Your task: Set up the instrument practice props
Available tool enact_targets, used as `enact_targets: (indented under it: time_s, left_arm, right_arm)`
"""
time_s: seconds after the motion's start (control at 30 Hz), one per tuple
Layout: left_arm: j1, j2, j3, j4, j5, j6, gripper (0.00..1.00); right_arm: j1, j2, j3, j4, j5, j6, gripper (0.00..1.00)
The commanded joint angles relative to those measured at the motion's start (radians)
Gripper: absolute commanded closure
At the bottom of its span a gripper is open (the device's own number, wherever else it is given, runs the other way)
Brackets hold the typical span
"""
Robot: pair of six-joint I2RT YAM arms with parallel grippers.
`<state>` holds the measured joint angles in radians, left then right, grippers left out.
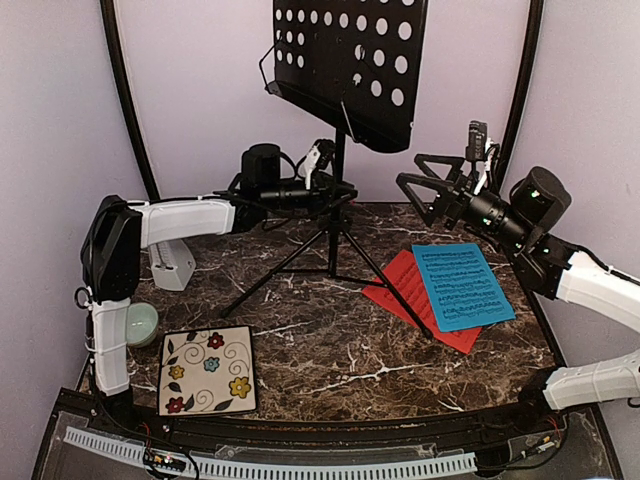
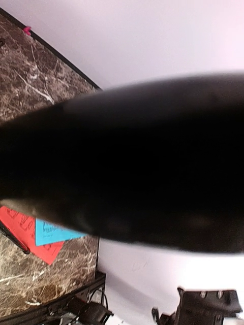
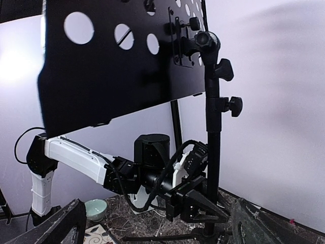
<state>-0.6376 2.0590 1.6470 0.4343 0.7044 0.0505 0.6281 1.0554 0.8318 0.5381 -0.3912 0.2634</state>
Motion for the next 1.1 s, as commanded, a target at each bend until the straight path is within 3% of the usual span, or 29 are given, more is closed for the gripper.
enact_targets:
  time_s: [0.0, 0.7, 1.07]
  left_arm:
    - [0.007, -0.04, 0.123, 0.053, -0.105, -0.004, 1.0]
    - [0.009, -0.117, 0.008, 0.284, -0.296, -0.077, 1.0]
    - [0.01, -0.169, 0.012, 0.232, -0.326, -0.045, 1.0]
  right_arm:
    - [-0.004, -0.008, -0.006, 0.024, 0.011, -0.007, 0.0]
    - [-0.005, -0.007, -0.008, 0.012, 0.018, -0.03, 0.0]
    - [-0.005, -0.026, -0.017, 0.001, 0.034, -0.035, 0.0]
